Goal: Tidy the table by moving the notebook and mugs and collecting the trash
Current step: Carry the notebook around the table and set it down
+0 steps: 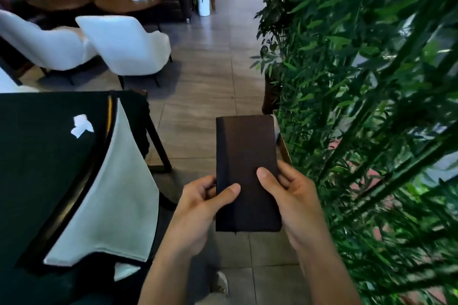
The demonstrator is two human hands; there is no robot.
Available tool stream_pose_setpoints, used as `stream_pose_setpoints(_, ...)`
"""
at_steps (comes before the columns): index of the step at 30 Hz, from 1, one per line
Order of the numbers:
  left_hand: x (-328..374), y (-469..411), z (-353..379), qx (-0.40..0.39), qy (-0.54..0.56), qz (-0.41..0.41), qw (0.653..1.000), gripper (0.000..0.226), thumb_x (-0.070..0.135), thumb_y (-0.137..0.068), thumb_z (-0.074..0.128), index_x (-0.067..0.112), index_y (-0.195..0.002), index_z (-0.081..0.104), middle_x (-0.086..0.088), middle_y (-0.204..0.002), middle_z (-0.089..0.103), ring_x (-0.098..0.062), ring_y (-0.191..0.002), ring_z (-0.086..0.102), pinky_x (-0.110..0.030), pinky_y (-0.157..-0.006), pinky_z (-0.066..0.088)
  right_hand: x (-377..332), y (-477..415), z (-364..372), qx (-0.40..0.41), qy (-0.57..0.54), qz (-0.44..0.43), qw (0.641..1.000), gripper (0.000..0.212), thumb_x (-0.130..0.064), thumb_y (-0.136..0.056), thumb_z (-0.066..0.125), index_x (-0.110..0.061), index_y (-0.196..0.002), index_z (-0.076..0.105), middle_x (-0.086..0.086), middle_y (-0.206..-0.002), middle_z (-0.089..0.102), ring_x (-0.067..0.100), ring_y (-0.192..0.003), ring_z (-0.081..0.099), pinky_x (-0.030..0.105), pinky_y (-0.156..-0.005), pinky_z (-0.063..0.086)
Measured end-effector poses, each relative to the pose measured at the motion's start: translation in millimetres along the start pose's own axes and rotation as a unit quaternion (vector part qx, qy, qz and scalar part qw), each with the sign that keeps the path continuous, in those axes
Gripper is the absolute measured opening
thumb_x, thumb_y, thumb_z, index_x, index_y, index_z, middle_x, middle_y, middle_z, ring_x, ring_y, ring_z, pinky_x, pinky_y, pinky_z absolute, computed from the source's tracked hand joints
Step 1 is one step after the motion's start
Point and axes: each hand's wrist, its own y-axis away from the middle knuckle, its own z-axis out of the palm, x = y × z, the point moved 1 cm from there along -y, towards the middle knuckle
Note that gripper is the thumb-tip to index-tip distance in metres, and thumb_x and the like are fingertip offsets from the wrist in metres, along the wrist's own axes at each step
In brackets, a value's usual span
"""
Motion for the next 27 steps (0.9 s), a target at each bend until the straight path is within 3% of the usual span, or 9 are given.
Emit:
stream_pose_setpoints(4,22.6,-39.5,-24.0,-0.001,-0.003,0.009,1.0,0.037,0.019,-0.077,0.075,0.004,-0.11,0.077,-0.015,-0.107,0.082,-0.026,-0.099,0.078,-0.032,-0.082,0.063,-3.8,-35.6,20.9,-0.003,-0.003,0.003,1.0,0.025,-0.011,-0.093,0.067,-0.015,-0.117,0.073,0.006,-0.108,0.081,0.022,-0.098,0.078,0.028,-0.075,0.063)
stream_pose_setpoints(7,32.8,-64.0,-37.9,0.005,-0.001,0.015,1.0,0.034,0.016,-0.078,0.074,0.002,-0.109,0.076,-0.012,-0.102,0.083,-0.021,-0.092,0.079,-0.025,-0.074,0.063,-3.3,-58.8,30.4,-0.002,0.008,0.003,1.0,0.027,-0.011,-0.093,0.067,-0.012,-0.119,0.073,0.008,-0.108,0.081,0.024,-0.1,0.077,0.029,-0.078,0.063)
stream_pose_setpoints(18,51.1,-144.4,-49.1,0.017,0.018,-0.008,1.0,0.041,0.018,-0.079,0.074,0.004,-0.118,0.074,-0.012,-0.113,0.081,-0.026,-0.107,0.077,-0.028,-0.082,0.063,-3.7,-152.2,41.9,-0.021,-0.001,0.028,0.999,0.029,-0.009,-0.088,0.07,-0.012,-0.117,0.073,0.008,-0.106,0.081,0.022,-0.098,0.078,0.025,-0.073,0.062)
stream_pose_setpoints(22,62.4,-193.3,-40.4,0.031,0.029,-0.015,0.999,0.04,0.015,-0.08,0.073,0.004,-0.119,0.074,-0.011,-0.112,0.082,-0.026,-0.105,0.078,-0.026,-0.079,0.063,-11.7,-206.3,37.4,-0.026,-0.006,0.03,0.999,0.039,-0.019,-0.08,0.074,-0.013,-0.118,0.073,0.008,-0.109,0.081,0.023,-0.102,0.077,0.031,-0.079,0.063)
stream_pose_setpoints(27,83.4,-271.2,-22.5,0.045,0.033,-0.017,0.998,0.042,0.014,-0.082,0.072,0.001,-0.122,0.072,-0.015,-0.115,0.08,-0.028,-0.107,0.077,-0.027,-0.079,0.064,-29.4,-293.5,27.1,-0.04,-0.01,0.049,0.998,0.03,-0.007,-0.089,0.071,-0.012,-0.119,0.072,0.006,-0.108,0.081,0.022,-0.103,0.077,0.032,-0.083,0.064)
